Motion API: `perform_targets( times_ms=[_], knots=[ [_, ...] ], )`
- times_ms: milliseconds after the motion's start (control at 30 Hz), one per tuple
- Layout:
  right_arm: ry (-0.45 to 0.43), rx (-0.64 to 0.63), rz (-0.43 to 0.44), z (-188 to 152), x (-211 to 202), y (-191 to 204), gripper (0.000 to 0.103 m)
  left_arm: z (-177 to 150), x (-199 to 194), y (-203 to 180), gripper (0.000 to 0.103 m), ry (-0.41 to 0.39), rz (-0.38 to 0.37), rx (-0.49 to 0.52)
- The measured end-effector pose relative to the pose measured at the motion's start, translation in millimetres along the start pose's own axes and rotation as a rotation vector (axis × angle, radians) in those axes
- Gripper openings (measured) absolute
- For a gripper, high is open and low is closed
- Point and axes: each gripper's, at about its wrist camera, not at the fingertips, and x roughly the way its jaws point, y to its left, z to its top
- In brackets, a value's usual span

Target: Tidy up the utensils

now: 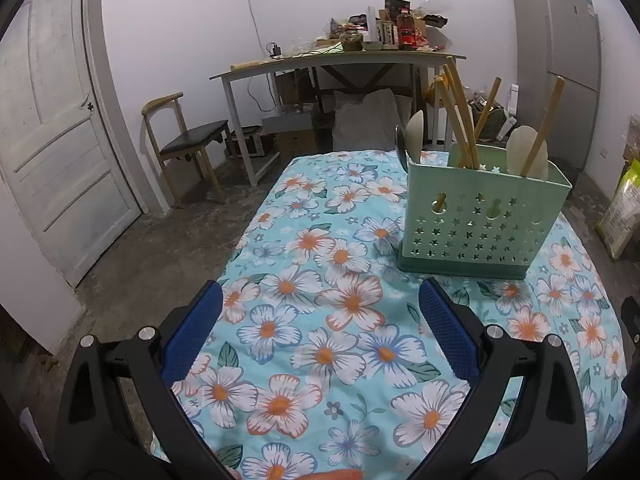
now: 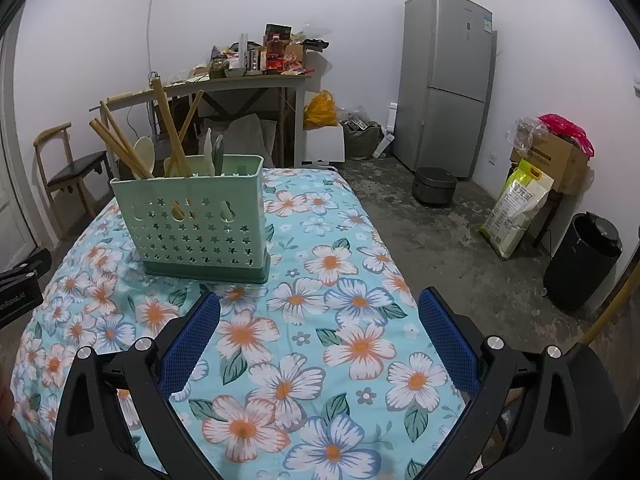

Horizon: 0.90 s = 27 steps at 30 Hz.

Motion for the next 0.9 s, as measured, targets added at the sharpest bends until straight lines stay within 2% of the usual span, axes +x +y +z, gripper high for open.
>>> perform_targets(
  times_ms=[433,900],
  knots=[
    [0.004,-0.003,0.001,0.0,0.5,2.2,0.097,-0.7,-1.2,-6.7,0.095,-0.010,-0.049,0.043],
    [0.009,-0.002,0.003,-1.8,1.5,2.5,0.097,-1.3,0.0,-6.7,0.095,0.000,-0.060,0.049]
  ],
)
